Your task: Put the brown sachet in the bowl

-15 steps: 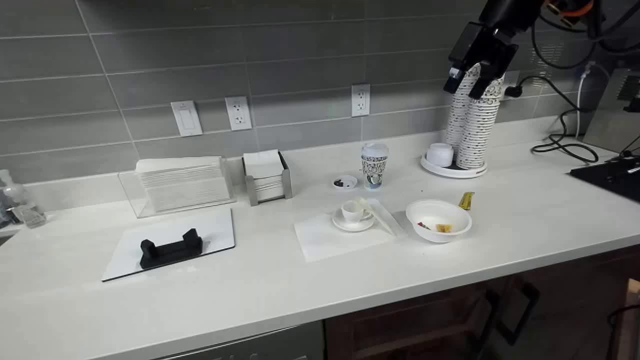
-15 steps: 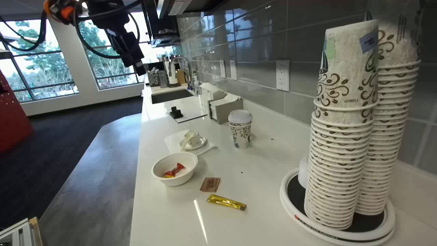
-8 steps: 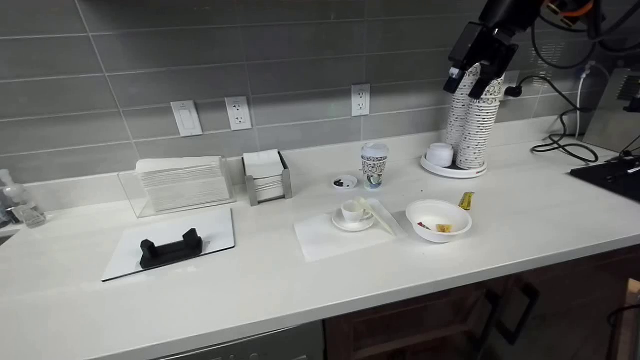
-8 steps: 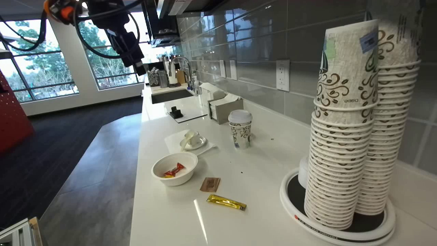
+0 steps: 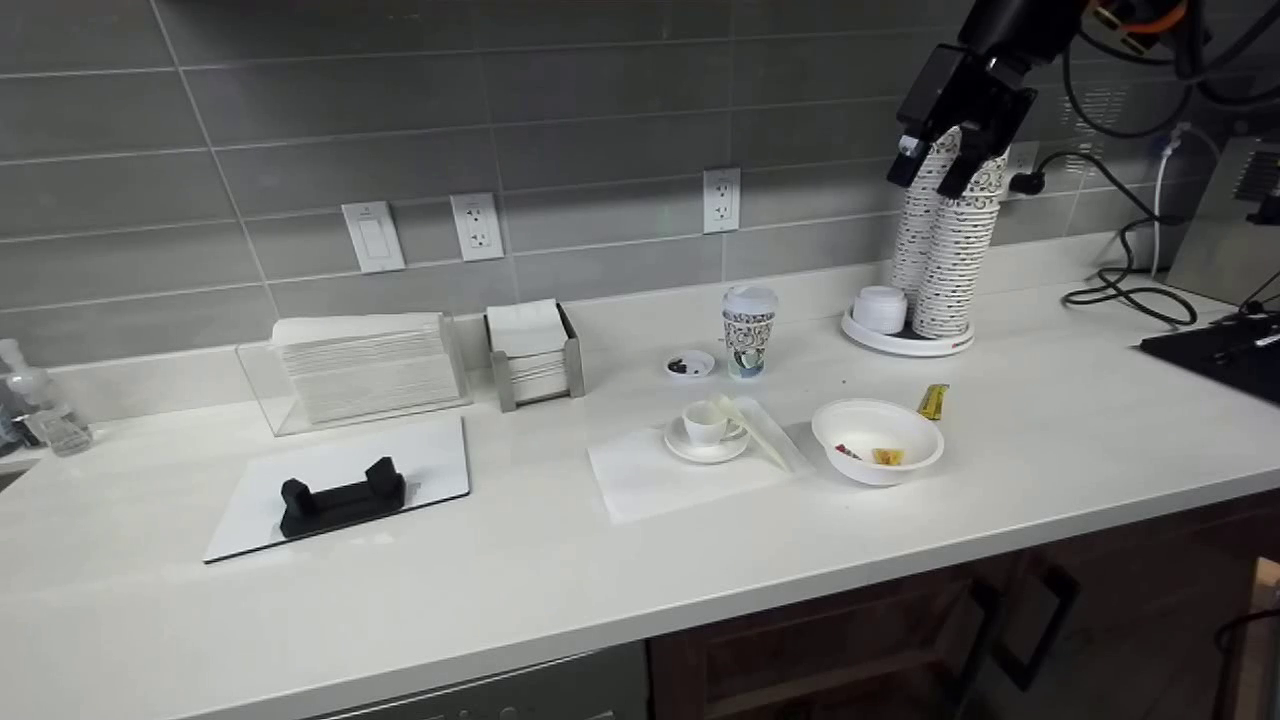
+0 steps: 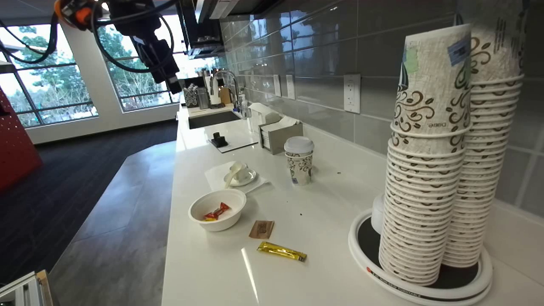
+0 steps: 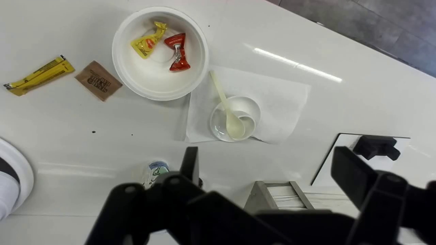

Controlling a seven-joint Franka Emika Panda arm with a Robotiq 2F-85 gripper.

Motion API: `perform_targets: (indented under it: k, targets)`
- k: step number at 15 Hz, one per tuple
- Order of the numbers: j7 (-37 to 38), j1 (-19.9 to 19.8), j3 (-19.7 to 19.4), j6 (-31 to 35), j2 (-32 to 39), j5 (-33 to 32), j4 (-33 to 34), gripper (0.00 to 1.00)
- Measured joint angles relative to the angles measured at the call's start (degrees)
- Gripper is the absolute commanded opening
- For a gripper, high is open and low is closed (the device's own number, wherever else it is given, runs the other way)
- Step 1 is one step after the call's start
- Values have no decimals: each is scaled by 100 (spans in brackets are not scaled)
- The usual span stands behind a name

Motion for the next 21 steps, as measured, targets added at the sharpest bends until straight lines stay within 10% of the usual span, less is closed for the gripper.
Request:
perform_targets:
  k: [14, 21]
  targets:
    - [-41, -7, -11, -10, 10, 0, 2, 100]
    - [-1948, 104, -875, -61, 852, 624, 128, 100]
